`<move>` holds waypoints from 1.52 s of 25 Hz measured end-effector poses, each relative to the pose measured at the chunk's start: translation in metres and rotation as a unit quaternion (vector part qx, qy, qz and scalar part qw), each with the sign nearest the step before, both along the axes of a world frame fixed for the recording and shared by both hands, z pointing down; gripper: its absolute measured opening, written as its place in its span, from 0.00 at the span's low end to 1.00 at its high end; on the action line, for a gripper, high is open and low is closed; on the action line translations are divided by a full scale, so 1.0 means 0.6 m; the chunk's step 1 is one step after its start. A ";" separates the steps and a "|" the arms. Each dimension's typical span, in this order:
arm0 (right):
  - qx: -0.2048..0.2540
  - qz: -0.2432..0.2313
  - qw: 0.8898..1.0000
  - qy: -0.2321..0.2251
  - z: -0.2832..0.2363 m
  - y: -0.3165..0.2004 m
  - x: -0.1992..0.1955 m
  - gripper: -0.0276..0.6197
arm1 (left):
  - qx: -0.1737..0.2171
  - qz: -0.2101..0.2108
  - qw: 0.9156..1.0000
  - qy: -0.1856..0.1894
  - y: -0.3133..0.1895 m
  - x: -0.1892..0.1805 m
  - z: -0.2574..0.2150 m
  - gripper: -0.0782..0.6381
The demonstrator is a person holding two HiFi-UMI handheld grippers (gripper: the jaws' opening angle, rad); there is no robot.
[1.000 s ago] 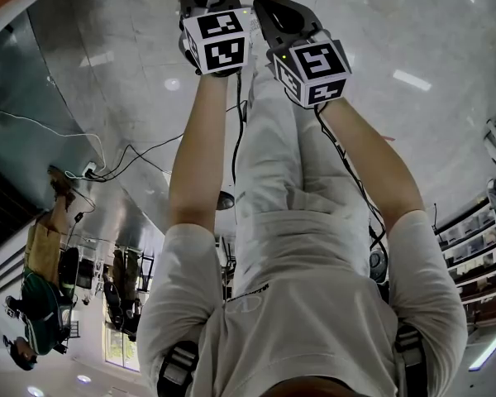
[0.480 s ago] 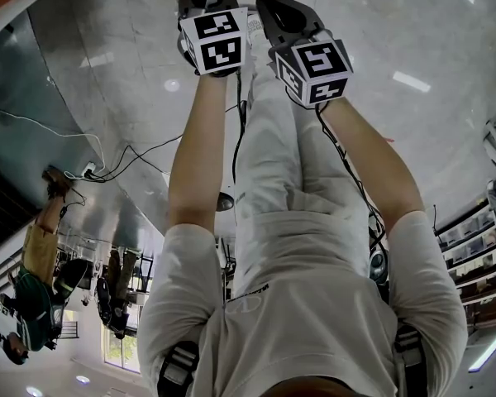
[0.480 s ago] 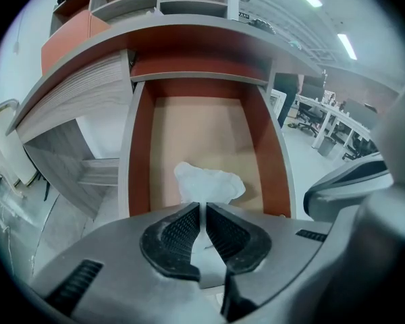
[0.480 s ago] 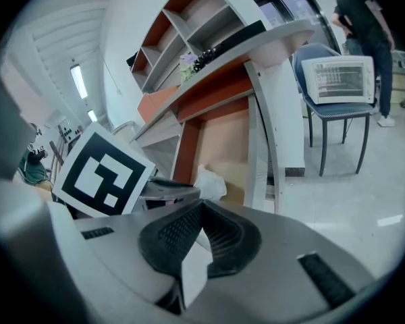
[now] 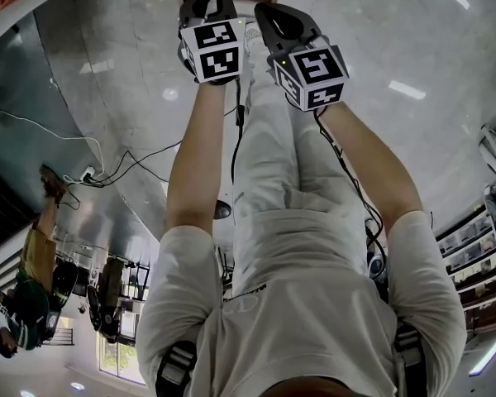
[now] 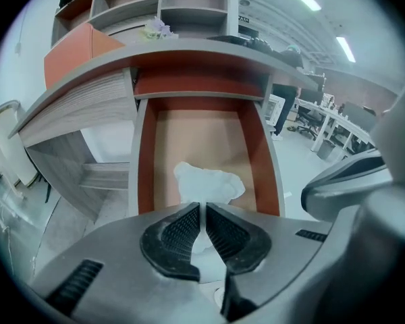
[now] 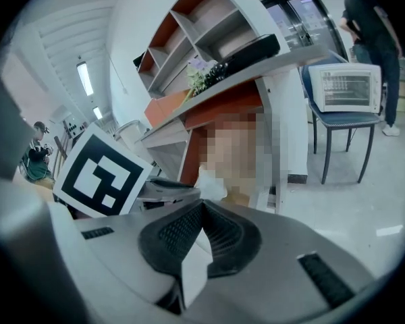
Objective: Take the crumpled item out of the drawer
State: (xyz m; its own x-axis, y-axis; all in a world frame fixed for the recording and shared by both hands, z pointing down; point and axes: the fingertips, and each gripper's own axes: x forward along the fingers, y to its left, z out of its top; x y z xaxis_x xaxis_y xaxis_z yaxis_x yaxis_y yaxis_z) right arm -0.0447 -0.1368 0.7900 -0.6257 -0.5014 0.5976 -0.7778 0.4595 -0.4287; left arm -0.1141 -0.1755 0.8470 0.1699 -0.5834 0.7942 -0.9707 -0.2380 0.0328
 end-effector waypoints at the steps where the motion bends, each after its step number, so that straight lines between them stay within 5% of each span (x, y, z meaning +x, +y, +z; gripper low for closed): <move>1: 0.003 -0.001 1.000 0.000 -0.010 -0.002 0.000 0.05 | 0.001 -0.001 1.000 0.000 -0.002 -0.002 -0.010 0.15; 15: 0.042 -0.028 0.999 -0.016 -0.187 0.001 0.002 0.05 | 0.034 -0.015 0.999 0.008 0.034 -0.002 -0.191 0.15; 38: 0.185 0.003 0.982 -0.038 -0.598 -0.031 0.072 0.05 | 0.202 -0.051 0.977 0.050 0.047 -0.045 -0.622 0.15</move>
State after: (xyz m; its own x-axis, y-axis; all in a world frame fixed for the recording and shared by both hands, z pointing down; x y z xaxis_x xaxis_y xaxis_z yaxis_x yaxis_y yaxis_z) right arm -0.0014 -0.1554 0.4310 -0.6573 -0.6799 0.3252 -0.7536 0.5897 -0.2902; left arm -0.1409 -0.1472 0.4736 0.1588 -0.8642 0.4774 -0.9869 -0.1526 0.0520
